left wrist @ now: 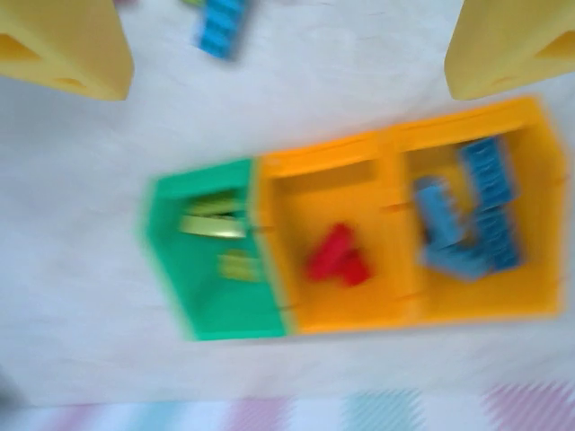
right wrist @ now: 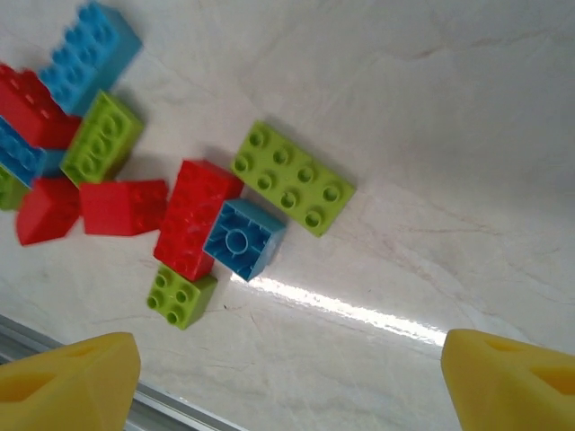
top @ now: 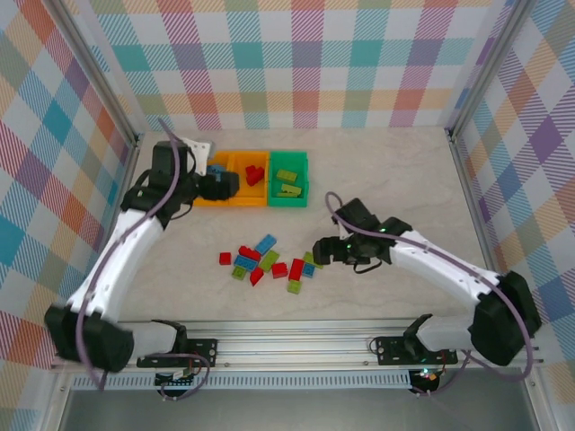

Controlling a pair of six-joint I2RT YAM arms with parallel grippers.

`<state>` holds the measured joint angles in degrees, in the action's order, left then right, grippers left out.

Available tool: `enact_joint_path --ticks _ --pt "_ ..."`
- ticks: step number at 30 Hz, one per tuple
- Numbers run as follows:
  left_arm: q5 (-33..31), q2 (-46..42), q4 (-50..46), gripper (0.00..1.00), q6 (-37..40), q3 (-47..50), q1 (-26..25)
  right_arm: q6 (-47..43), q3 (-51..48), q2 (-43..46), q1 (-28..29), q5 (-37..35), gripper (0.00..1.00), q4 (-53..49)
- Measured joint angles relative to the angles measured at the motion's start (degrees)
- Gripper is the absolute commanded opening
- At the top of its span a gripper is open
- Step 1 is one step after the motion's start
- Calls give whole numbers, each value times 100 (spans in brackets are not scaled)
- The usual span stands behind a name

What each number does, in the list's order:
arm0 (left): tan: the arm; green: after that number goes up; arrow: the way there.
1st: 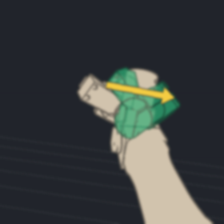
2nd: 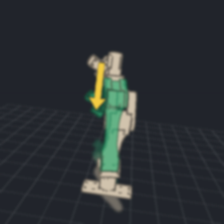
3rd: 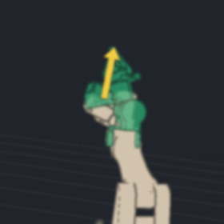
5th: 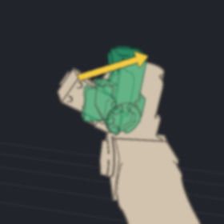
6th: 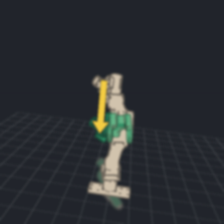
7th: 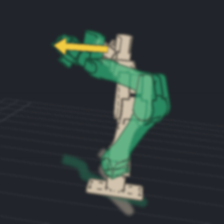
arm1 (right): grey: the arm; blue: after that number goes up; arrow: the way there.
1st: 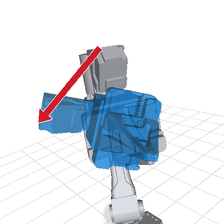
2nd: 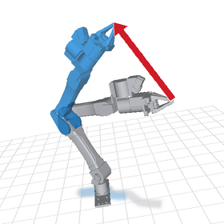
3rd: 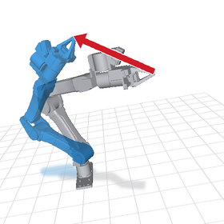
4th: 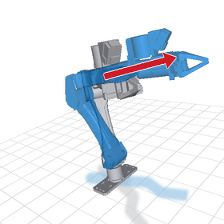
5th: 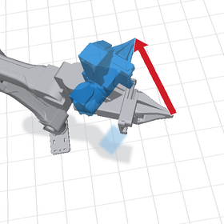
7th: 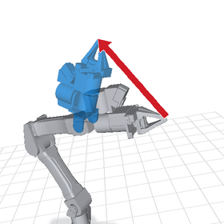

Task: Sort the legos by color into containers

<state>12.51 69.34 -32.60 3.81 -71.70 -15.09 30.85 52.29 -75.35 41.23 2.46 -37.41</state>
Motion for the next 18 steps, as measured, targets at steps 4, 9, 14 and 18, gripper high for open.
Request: enact_joint_path --ticks 4,9,14,18 --pt "866 -1147 -662 100 1390 304 -619 669 129 -476 649 -103 87 -24" --pt "1502 -2796 -1899 100 3952 1834 -922 1893 184 -925 1325 -151 88 201" --pt "1888 -3897 -2500 100 5309 2990 -960 2559 748 -1941 1622 -166 83 197" --pt "2138 -3786 -2461 100 5643 3027 -960 2809 1217 -2448 1810 -273 73 173"
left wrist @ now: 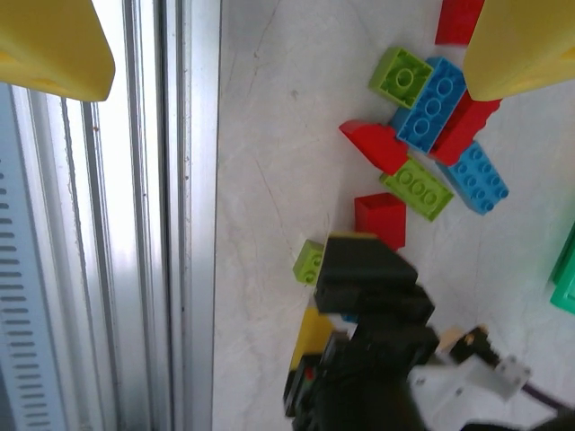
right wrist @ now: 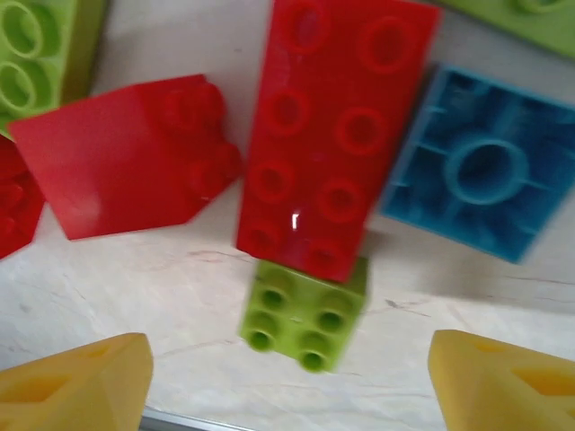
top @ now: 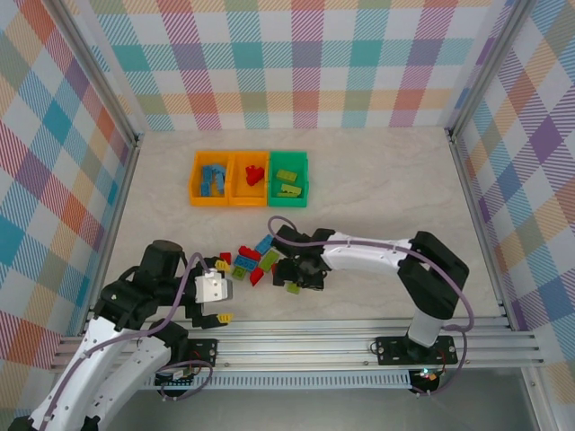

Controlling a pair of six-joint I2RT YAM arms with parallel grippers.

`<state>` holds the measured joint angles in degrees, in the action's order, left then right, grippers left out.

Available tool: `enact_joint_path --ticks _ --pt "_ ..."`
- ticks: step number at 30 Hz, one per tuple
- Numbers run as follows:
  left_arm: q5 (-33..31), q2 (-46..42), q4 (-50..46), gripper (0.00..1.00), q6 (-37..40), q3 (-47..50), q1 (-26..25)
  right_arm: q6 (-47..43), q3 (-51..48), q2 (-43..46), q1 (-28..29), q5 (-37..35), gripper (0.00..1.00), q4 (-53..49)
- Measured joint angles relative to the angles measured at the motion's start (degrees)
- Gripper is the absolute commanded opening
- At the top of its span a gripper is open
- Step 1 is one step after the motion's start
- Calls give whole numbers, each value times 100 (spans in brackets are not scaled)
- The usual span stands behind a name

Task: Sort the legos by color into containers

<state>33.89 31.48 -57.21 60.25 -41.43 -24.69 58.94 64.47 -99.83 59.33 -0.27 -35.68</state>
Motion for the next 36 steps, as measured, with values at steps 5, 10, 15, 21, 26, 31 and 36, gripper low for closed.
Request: enact_joint_path --ticks 5,10,15,21,26,31,36 --pt "61 125 39 100 179 2 0 238 243 -352 76 -258 62 -168" --pt "184 168 125 100 173 17 0 365 317 -664 74 -439 41 -428" --pt "223 35 780 100 -374 372 0 457 286 -551 68 -535 28 -444" --pt "114 -22 1432 100 -1014 426 0 55 -116 844 -155 -623 28 -160" --pt "-4 44 1777 100 -1456 409 0 -935 -9 1672 -1121 -507 26 852" --pt "-313 391 1952 100 -2229 221 0 -1943 442 852 -2162 -219 26 1759" --pt "-988 1073 1982 100 -3388 -275 0 -2712 1314 -225 -2428 -236 32 1941"
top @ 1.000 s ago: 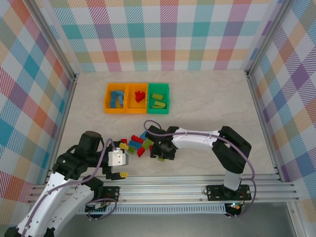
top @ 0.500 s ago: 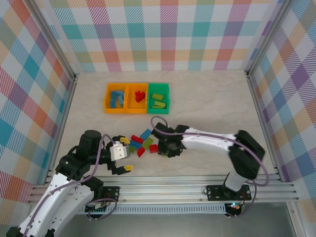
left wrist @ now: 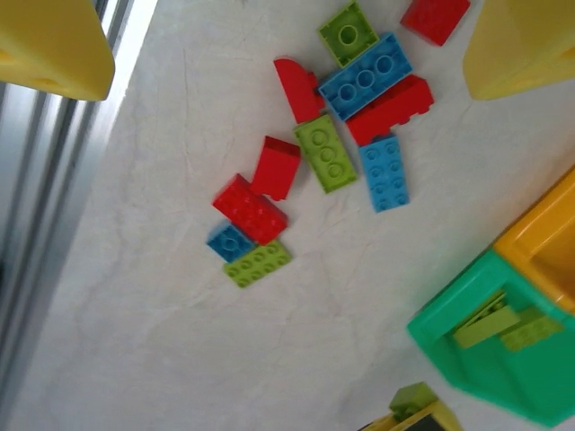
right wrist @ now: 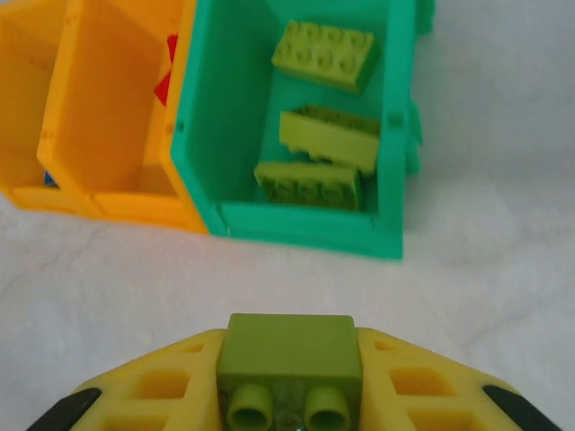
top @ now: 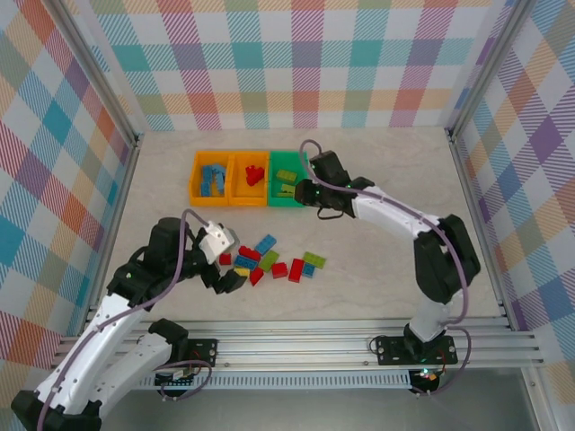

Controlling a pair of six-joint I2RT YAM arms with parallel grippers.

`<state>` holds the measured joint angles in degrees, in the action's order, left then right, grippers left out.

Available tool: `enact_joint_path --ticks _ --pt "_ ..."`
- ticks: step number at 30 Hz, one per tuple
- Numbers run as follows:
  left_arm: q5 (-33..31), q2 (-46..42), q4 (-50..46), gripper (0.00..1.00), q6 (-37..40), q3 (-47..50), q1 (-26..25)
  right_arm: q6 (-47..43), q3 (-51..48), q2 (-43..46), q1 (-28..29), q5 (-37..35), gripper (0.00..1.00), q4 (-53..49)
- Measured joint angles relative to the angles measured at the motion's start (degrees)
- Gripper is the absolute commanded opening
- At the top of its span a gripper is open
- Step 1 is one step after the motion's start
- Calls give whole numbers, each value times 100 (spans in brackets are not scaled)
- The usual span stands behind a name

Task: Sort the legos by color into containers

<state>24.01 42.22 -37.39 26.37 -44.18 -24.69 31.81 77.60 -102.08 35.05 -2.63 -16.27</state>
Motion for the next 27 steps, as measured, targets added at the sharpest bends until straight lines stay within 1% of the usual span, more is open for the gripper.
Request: enact_joint_path --ticks 3,5,7,8,10,13,15,17,19,21,22,24,27 --pt "-629 570 -57 100 -763 -466 0 -334 557 -520 -22 -66 35 15" --pt "-1119 1043 -203 100 -1193 -848 0 -555 975 -890 -22 -168 40 2" --pt "-1425 1421 -289 100 -1453 -1147 0 -719 1292 -1165 -22 -313 44 -28" --pt "-1484 1554 -299 100 -1528 -1237 0 -772 1460 -1292 -28 -409 44 -96" --pt "-1484 1740 -291 100 -1663 -1292 0 -879 1777 -1532 -50 -612 48 -251" --pt "-1384 1792 -216 100 -1923 -1182 0 -1027 2046 -1698 -66 -855 57 -420" --pt "-1386 1792 -131 100 -2129 -1102 0 -1123 2275 -1794 -87 -955 57 -588" --pt "-1484 1808 -118 100 -2503 -1091 0 -1178 2667 -1937 -116 -1025 57 -833" --pt "-1694 1829 -122 93 -3032 -1091 0 -1200 2830 -1943 -140 -1058 58 -942" --pt "-1980 1864 -140 84 -3790 -1084 0 -1241 2667 -1731 -142 -1058 60 -944" --pt "-2118 1882 -138 81 -4256 -1043 0 -1276 2380 -1506 -160 -1025 63 -918" --pt "-2284 1928 -136 82 -5156 -911 0 -1362 1628 -841 -173 -918 67 -933" --pt "-2426 2090 -101 83 -6275 -581 0 -1462 496 446 -177 -713 73 -1036"
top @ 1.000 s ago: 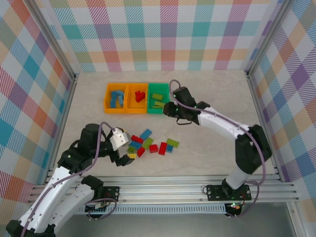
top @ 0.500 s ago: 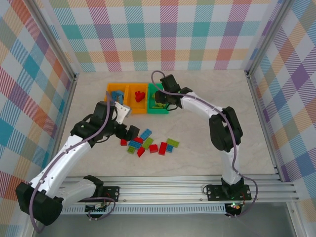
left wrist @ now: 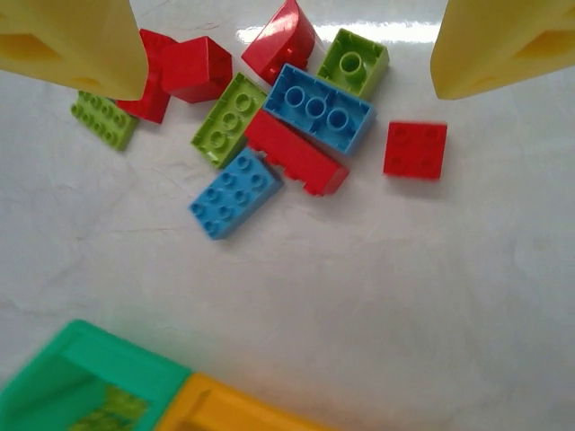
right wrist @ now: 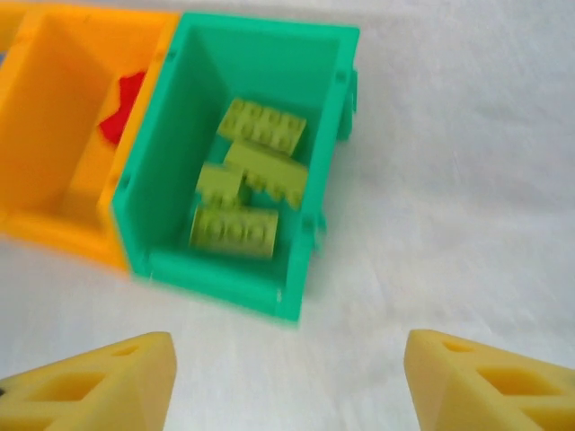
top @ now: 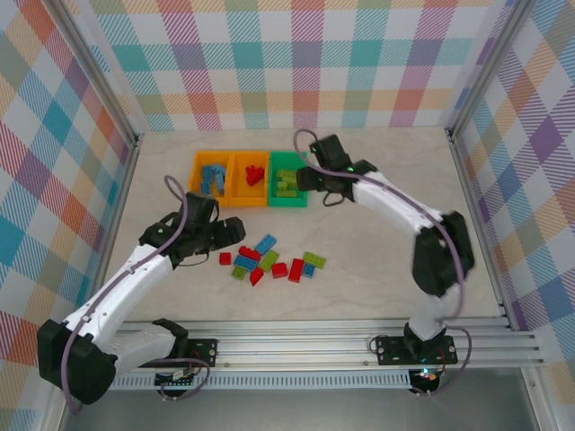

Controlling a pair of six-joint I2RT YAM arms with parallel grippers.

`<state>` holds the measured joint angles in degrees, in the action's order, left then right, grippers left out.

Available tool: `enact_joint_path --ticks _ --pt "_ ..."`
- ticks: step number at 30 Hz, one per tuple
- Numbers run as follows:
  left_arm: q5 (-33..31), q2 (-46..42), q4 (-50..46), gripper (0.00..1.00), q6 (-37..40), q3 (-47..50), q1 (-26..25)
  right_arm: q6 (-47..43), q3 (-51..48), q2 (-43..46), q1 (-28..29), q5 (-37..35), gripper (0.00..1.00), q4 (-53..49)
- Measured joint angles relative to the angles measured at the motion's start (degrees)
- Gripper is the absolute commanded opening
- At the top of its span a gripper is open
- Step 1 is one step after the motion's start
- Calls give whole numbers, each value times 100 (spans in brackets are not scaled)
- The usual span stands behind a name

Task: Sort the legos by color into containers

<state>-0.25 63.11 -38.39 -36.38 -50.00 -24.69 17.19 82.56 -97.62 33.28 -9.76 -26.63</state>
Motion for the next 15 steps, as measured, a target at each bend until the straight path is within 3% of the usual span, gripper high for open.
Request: enact_joint_path --ticks 4,8,11,15 --pt "-315 584 -52 80 -765 273 17 -7 -992 1753 2 476 77 -179" --pt "-404 1458 76 72 -800 254 146 103 -1589 2973 2 994 79 -426" --pt "-348 1993 254 65 -745 254 254 236 -1941 3381 7 1165 81 -614" --pt "-334 2380 354 64 -627 212 271 413 -2175 3458 7 1294 82 -918"
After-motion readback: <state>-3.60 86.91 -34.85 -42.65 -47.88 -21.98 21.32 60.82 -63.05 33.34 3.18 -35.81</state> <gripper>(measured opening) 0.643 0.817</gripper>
